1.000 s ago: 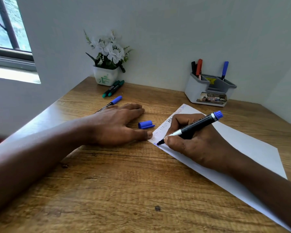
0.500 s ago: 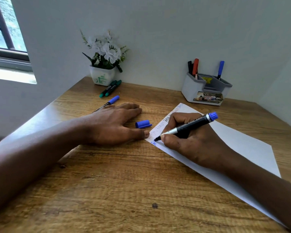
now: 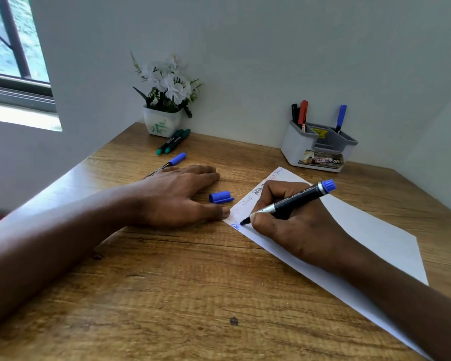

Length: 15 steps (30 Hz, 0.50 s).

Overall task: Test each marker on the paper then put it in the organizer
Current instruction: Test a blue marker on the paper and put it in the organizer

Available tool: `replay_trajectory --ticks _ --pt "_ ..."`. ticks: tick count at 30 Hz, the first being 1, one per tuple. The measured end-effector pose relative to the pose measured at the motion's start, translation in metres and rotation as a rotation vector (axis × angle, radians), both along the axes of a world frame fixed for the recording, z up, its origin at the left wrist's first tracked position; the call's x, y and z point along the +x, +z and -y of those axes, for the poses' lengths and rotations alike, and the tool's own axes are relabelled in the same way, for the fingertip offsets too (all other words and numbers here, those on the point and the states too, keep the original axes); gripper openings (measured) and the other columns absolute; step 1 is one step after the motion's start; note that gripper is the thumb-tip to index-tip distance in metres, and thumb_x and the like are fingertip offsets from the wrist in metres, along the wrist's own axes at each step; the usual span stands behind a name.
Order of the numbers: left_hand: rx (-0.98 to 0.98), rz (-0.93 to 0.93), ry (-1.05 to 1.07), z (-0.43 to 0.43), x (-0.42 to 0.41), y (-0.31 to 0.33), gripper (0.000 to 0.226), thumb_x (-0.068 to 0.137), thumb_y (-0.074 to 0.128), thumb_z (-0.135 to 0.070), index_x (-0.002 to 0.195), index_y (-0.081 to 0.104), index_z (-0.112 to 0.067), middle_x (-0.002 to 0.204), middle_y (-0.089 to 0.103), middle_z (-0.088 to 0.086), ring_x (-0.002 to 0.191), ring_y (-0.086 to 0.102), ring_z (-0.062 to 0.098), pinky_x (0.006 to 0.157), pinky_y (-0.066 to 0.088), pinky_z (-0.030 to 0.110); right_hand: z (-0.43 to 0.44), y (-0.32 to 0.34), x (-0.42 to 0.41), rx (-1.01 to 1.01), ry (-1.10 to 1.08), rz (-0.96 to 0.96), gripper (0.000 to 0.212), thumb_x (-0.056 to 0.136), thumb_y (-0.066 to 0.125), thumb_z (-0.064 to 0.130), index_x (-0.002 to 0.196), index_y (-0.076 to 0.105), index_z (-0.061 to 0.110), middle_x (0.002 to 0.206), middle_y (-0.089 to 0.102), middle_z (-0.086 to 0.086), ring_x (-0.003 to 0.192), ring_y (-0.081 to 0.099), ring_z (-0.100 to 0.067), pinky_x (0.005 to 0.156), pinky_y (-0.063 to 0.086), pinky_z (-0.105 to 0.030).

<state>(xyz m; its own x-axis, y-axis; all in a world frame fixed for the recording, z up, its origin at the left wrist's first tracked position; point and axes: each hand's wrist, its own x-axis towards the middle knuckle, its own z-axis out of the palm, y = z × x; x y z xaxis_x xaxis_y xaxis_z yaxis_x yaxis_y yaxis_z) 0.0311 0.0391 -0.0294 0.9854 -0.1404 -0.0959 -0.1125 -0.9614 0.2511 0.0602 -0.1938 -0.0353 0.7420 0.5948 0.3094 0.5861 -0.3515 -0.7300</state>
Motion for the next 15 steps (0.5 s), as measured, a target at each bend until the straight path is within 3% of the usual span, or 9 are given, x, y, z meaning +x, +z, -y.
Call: replay_trajectory --ticks 5,9,15 --pt "0.000 -0.005 0.002 0.0005 -0.0022 0.0004 0.100 0.074 0.031 -0.086 0.160 0.014 -0.038 0.168 0.009 -0.019 0.153 0.012 0.008 0.122 0.014 0.037 0.0017 0.0002 0.0014 0.021 0.035 -0.017 0.013 0.078 0.078 0.013 0.073 0.066 0.008 0.068 0.066 -0.002 0.061 0.054 -0.007 0.054 0.042 -0.022" --pt "0.003 0.007 0.002 0.0000 -0.0016 -0.0001 0.100 0.074 0.030 -0.086 0.160 0.015 -0.038 0.168 0.009 -0.019 0.153 0.012 0.007 0.122 0.014 0.036 0.0017 0.0009 0.0003 0.037 0.009 -0.021 0.017 0.072 0.072 0.023 0.070 0.063 0.009 0.064 0.063 0.000 0.059 0.051 -0.006 0.053 0.038 -0.020" --pt "-0.009 0.004 -0.005 0.0006 -0.0026 0.0008 0.101 0.073 0.030 -0.085 0.161 0.015 -0.038 0.167 0.009 -0.020 0.153 0.011 0.005 0.121 0.011 0.031 0.0013 -0.0003 0.0023 0.095 -0.049 -0.046 0.022 0.071 0.071 0.026 0.071 0.063 0.005 0.064 0.063 -0.005 0.059 0.053 -0.011 0.057 0.042 -0.031"
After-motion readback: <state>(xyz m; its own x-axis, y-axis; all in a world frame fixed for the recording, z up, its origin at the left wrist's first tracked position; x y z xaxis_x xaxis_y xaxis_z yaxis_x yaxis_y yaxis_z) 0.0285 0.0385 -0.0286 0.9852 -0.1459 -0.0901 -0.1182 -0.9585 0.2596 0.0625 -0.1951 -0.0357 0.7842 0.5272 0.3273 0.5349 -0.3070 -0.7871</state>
